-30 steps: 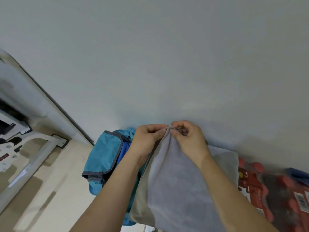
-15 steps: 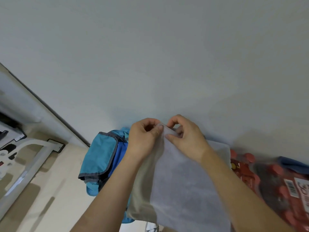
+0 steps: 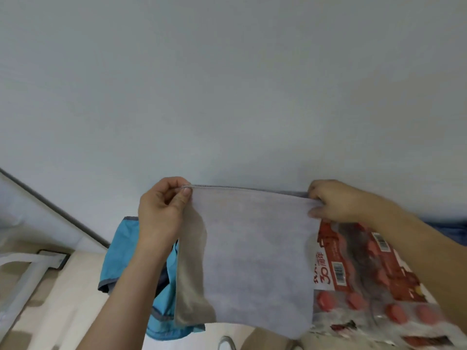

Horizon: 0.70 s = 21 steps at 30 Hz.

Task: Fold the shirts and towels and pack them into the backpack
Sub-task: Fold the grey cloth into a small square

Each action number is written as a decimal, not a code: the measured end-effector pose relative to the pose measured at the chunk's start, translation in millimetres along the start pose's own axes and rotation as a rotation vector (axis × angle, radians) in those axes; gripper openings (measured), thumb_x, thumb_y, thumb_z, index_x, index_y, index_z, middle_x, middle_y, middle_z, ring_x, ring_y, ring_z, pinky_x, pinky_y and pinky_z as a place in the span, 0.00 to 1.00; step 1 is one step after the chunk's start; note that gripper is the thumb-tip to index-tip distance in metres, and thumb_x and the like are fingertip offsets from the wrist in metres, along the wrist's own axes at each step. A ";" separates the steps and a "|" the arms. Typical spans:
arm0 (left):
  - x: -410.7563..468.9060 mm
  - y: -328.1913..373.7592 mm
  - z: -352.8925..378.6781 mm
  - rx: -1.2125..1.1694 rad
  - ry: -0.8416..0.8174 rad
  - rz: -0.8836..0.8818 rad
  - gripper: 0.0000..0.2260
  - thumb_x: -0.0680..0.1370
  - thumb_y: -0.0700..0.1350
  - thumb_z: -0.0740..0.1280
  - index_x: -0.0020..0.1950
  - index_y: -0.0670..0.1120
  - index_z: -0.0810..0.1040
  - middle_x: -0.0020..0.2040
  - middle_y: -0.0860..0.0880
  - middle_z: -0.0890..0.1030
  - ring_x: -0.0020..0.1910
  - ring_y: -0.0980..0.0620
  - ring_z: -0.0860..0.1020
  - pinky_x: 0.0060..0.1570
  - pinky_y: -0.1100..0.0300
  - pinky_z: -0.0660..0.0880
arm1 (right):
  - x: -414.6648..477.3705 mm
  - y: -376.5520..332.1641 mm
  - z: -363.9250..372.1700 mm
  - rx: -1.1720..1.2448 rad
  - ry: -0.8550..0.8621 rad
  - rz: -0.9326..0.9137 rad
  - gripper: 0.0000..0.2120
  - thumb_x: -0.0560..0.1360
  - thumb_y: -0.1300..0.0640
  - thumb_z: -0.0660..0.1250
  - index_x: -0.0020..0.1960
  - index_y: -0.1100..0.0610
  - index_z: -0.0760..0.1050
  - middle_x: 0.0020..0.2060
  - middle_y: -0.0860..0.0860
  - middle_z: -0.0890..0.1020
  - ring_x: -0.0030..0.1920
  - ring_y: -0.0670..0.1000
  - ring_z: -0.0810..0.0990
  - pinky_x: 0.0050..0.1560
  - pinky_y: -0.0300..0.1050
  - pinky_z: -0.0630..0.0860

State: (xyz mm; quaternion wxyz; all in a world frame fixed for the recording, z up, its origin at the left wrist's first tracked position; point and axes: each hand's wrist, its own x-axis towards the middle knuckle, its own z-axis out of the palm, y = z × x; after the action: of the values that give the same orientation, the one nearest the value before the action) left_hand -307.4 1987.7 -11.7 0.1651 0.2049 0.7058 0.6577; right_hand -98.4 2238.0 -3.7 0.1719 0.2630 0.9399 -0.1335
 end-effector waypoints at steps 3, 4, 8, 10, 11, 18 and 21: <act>-7.9 9.6 -3.5 0.021 0.035 0.038 0.09 0.77 0.35 0.66 0.42 0.48 0.79 0.36 0.52 0.79 0.34 0.62 0.75 0.35 0.73 0.70 | -26.8 -2.2 -11.5 0.115 0.115 -0.016 0.04 0.72 0.57 0.71 0.46 0.57 0.81 0.48 0.50 0.78 0.49 0.51 0.77 0.54 0.45 0.72; -11.1 13.6 -4.3 0.024 0.042 0.054 0.09 0.77 0.36 0.66 0.42 0.49 0.79 0.37 0.52 0.79 0.34 0.62 0.75 0.35 0.72 0.70 | -37.6 -3.7 -15.1 0.161 0.174 -0.025 0.03 0.72 0.59 0.72 0.45 0.57 0.81 0.46 0.50 0.79 0.48 0.50 0.78 0.53 0.45 0.72; -24.6 31.8 -4.7 0.020 0.050 0.121 0.10 0.77 0.36 0.66 0.41 0.51 0.79 0.38 0.54 0.79 0.40 0.58 0.76 0.44 0.65 0.72 | -80.7 -11.1 -23.9 0.115 0.582 -0.092 0.03 0.67 0.61 0.76 0.41 0.58 0.84 0.40 0.51 0.83 0.41 0.53 0.80 0.44 0.47 0.76; -32.1 42.0 -3.4 -0.001 0.061 0.158 0.10 0.77 0.36 0.66 0.41 0.51 0.79 0.38 0.55 0.79 0.40 0.57 0.76 0.45 0.64 0.72 | -101.0 -16.1 -25.8 0.011 0.702 -0.103 0.04 0.67 0.58 0.77 0.41 0.55 0.85 0.41 0.50 0.84 0.42 0.54 0.78 0.40 0.50 0.77; -36.7 47.6 -2.5 -0.025 0.064 0.176 0.11 0.77 0.36 0.65 0.41 0.50 0.79 0.38 0.55 0.79 0.39 0.58 0.76 0.44 0.65 0.71 | -111.6 -18.0 -26.7 -0.047 0.743 -0.105 0.04 0.67 0.56 0.77 0.41 0.54 0.85 0.42 0.47 0.84 0.43 0.54 0.76 0.38 0.51 0.76; -83.0 83.2 8.7 -0.057 0.064 0.318 0.12 0.77 0.34 0.64 0.41 0.51 0.77 0.37 0.54 0.77 0.35 0.61 0.73 0.38 0.71 0.70 | -186.2 -7.4 -22.7 0.011 0.675 -0.008 0.09 0.71 0.47 0.72 0.41 0.52 0.83 0.42 0.41 0.78 0.44 0.43 0.72 0.45 0.43 0.71; -111.6 96.8 14.6 -0.064 0.065 0.370 0.13 0.77 0.34 0.64 0.41 0.51 0.78 0.37 0.54 0.77 0.36 0.61 0.73 0.38 0.69 0.70 | -234.0 -4.8 -21.0 0.405 0.689 -0.037 0.07 0.66 0.52 0.77 0.35 0.55 0.83 0.35 0.45 0.81 0.33 0.41 0.76 0.36 0.31 0.69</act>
State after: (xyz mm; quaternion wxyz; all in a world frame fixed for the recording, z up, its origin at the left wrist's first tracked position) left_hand -197.0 1948.7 79.4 0.0247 0.3045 0.6398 0.7052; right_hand 81.6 2136.2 108.1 -0.2113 0.3038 0.9018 -0.2232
